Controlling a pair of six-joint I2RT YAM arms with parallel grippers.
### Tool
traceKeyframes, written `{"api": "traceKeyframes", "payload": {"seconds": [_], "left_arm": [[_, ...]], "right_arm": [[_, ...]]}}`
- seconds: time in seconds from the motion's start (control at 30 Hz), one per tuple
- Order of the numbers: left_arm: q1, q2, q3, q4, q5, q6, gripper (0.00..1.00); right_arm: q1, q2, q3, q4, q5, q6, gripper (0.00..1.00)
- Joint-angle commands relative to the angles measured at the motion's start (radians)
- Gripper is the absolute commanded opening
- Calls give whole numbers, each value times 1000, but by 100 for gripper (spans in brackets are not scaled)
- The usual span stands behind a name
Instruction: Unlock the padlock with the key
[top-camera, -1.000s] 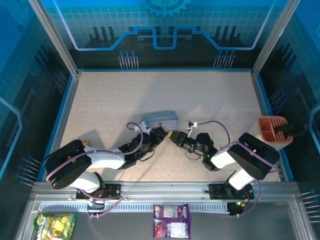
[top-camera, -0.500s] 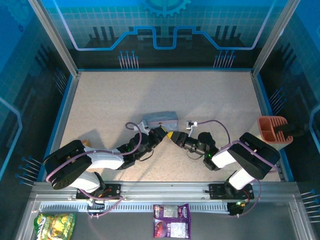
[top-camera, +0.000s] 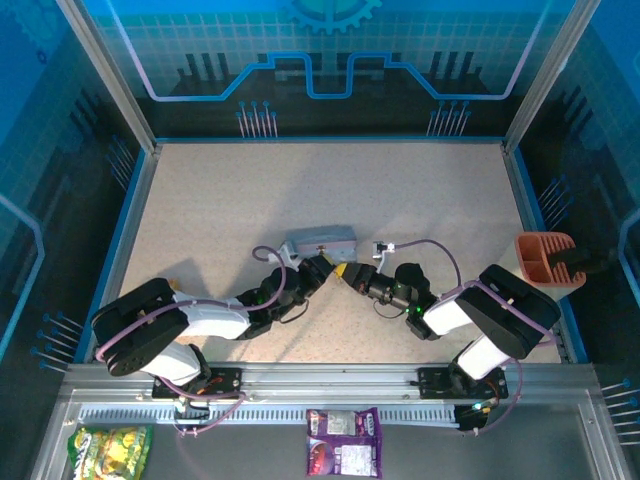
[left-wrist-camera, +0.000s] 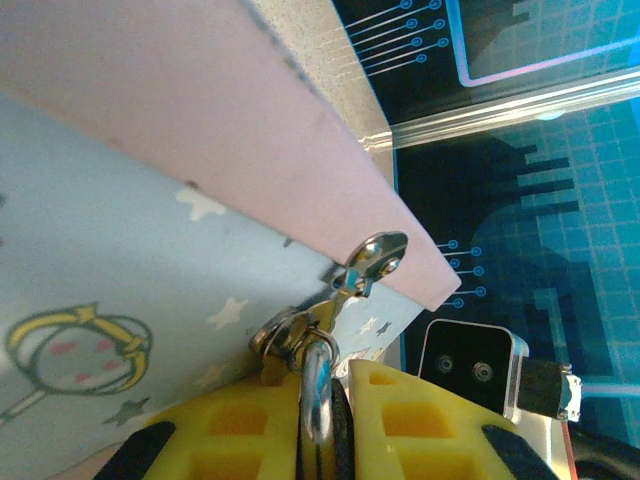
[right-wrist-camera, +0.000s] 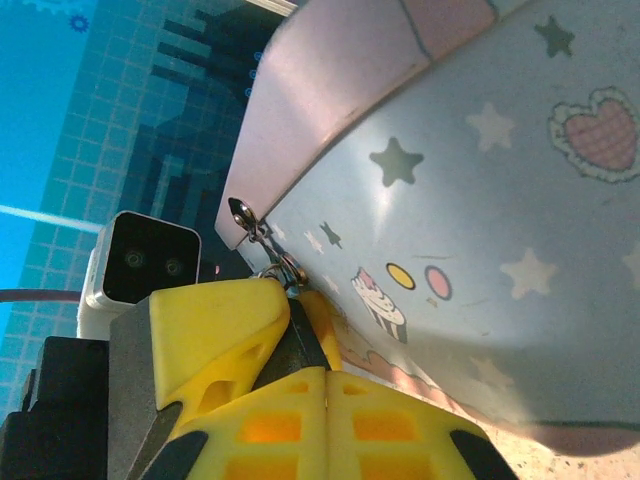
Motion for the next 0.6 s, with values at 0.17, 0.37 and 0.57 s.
{"api": "traceKeyframes", "payload": {"seconds": [0.17,0.37,0.57], "left_arm": [[-57,-11,11,44,47,12,0],[-36,-48,-37,91,-11,54,0],[11,38,-53,268,59,38,0]], "right_arm": [[0,-36,83,152,-54,-9,8],[-22,-43,23,152,-78,-44,17],[-30,-53,-37,153,-118,-79,21]]}}
